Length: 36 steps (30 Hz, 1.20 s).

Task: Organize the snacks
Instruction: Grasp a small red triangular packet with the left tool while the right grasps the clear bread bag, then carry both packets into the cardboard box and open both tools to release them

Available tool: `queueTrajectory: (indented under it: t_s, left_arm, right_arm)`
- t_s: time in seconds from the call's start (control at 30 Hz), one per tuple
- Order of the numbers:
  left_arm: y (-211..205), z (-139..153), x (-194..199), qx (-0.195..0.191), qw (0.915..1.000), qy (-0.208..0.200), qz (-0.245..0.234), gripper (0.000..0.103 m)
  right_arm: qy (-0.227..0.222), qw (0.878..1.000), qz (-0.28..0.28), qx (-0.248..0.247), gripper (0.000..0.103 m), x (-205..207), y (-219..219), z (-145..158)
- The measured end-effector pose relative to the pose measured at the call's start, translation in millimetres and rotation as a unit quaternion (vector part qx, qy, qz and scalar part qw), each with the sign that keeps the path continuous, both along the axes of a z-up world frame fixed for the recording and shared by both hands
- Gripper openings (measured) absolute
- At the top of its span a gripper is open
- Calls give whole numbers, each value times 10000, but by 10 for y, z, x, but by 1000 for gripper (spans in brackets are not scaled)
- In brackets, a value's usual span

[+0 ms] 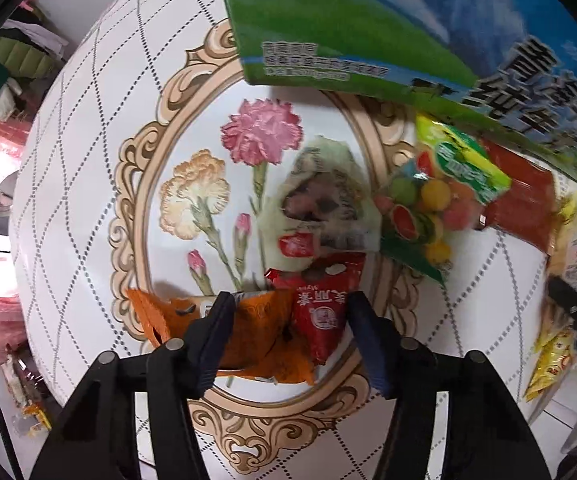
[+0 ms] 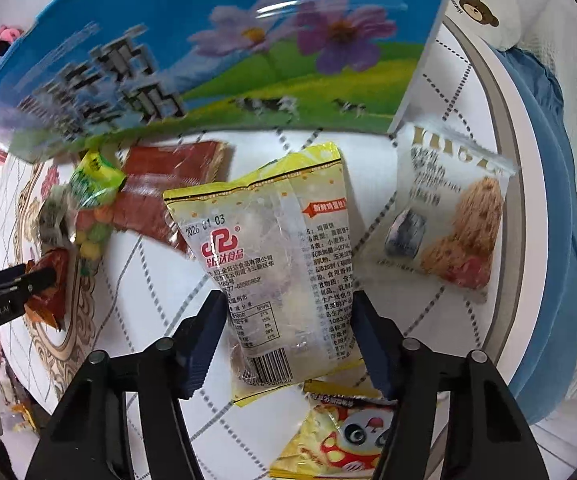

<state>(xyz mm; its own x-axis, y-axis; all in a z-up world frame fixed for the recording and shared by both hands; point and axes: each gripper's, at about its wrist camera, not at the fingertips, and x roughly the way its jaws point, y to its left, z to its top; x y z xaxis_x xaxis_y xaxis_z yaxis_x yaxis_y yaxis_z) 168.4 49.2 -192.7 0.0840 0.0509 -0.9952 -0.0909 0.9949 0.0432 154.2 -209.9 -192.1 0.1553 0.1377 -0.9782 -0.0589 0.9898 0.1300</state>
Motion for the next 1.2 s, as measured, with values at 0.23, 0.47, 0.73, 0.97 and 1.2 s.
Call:
queueTrajectory:
  t_s: [0.23,0.47,0.73,0.97,1.2]
  left_arm:
    - [-110,-54,-340,-813,9960,295,-237,54]
    - [-235,-391,-215,-994,9918,663,-446,61]
    - [-358,-220,-229,-956,9933,403,-507,45]
    - [-444,124,-442,-1079,9925,161,-558,44]
    - [-490,680,-454,-1495,9873,-195,-496,44]
  right_arm:
    - [379,9981,-36,479,63,-483,266,-19]
    - [507,9962,-405,588,68,-532,384,-179]
    - [211,9965,-500,630,58,-417,464,-145]
    - [49,9939,-538,957,53,-348,320,71]
    - [-49,9897,-476,1347,51,-258,174,458]
